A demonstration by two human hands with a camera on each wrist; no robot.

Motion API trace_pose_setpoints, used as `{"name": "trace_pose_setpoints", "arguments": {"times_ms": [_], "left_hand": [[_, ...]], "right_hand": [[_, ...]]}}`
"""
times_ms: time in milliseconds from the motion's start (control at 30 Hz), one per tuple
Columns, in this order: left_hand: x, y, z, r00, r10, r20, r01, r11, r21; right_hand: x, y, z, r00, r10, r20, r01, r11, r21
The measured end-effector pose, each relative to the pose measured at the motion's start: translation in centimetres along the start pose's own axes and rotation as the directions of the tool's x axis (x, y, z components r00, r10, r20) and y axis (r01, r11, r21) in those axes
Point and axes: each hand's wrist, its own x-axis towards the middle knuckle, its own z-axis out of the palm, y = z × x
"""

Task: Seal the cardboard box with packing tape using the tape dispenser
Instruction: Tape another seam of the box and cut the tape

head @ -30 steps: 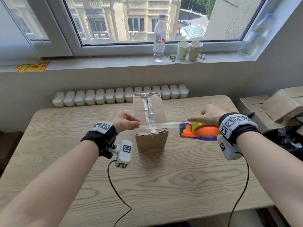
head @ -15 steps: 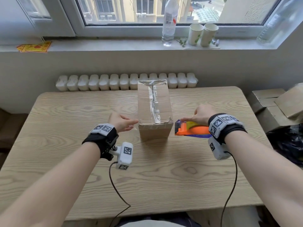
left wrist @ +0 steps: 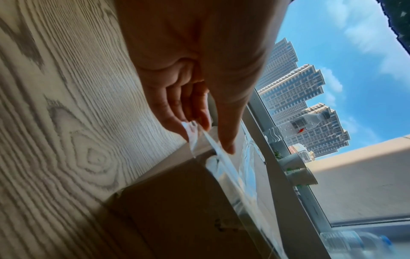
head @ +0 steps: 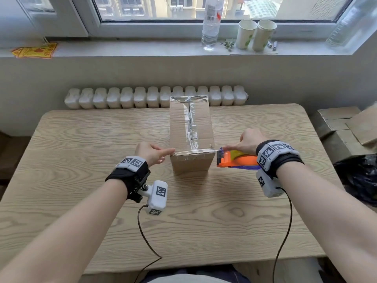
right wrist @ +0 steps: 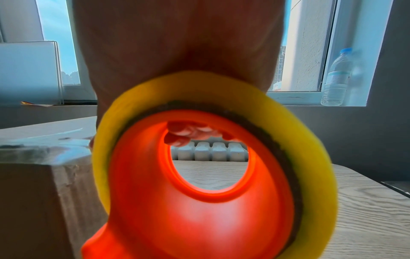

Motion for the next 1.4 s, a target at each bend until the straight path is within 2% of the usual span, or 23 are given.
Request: {"name": "trace_pose_setpoints", "arguments": {"times_ms": [267,500,600,700,767,833,867,933,1000,1033,1067,1100,1233,1333,1400], "left_hand": [[0.4,0.7,0.8,0.986,0.104,-0.128,-0.092,0.991,0.094],[0.5,1.1,1.0,0.984,0.148,-0.095,-0.115,0.950,0.291],[0.1,1.8,1.2,0.980,0.158,-0.121,-0.098,0.912,0.398],[-0.7,2.6,1.1,0.979,0.143,-0.144,-0.072,0.908,0.413],[-1.1,3.0,1.1,0.970,0.189,-0.152,-0.096,0.876,0.472],[-1.5,3.1,1.6,0.930,0.353,-0.101,-0.234,0.781,0.578],[-1.8,3.1,2.2,0.885,0.464,-0.028,-0.351,0.707,0.615],[-2.7,2.8,3.8,0.750,0.631,0.196,-0.601,0.526,0.602],[-3.5,2.4,5.8,0.604,0.674,0.425,-0.764,0.337,0.551],[-3.7,2.2,6.7,0.552,0.666,0.503,-0.800,0.253,0.544],[-3.8,2.0,7.5,0.518,0.656,0.550,-0.819,0.194,0.541],[-3.8,1.8,8.2,0.500,0.650,0.573,-0.827,0.162,0.538],[-3.3,0.7,9.5,0.496,0.637,0.590,-0.823,0.128,0.554],[-2.5,-0.2,9.5,0.468,0.641,0.608,-0.825,0.072,0.560],[-2.1,-0.7,9.3,0.466,0.641,0.610,-0.819,0.052,0.571]], "right_hand": [[0.3,-0.5,1.1,1.000,0.026,-0.006,-0.025,0.997,0.071],[-0.1,-0.7,1.4,0.998,0.053,-0.026,-0.051,0.996,0.080],[-0.3,-0.8,1.4,0.998,0.054,-0.016,-0.053,0.994,0.091],[-0.6,-0.8,1.2,0.998,0.054,-0.023,-0.051,0.994,0.102],[-0.9,-0.8,1.0,0.998,0.055,-0.033,-0.051,0.993,0.109],[-1.1,-0.6,1.1,0.998,0.052,-0.037,-0.048,0.992,0.119],[-1.1,-0.5,1.1,0.998,0.050,-0.036,-0.045,0.991,0.123],[-1.1,-0.4,1.1,0.998,0.045,-0.034,-0.040,0.990,0.132],[-1.1,-0.2,1.0,0.999,0.043,-0.029,-0.038,0.990,0.132],[-1.1,0.0,0.9,0.999,0.042,-0.027,-0.038,0.991,0.130],[-1.1,0.1,0.8,0.999,0.038,-0.025,-0.035,0.991,0.130],[-1.1,0.3,0.7,0.999,0.033,-0.023,-0.029,0.991,0.129],[-1.3,1.1,0.3,1.000,0.022,-0.004,-0.021,0.989,0.144],[-1.3,1.6,-0.2,0.999,0.037,0.035,-0.043,0.975,0.218],[-1.3,1.9,-0.5,0.996,0.032,0.088,-0.056,0.957,0.285]]}}
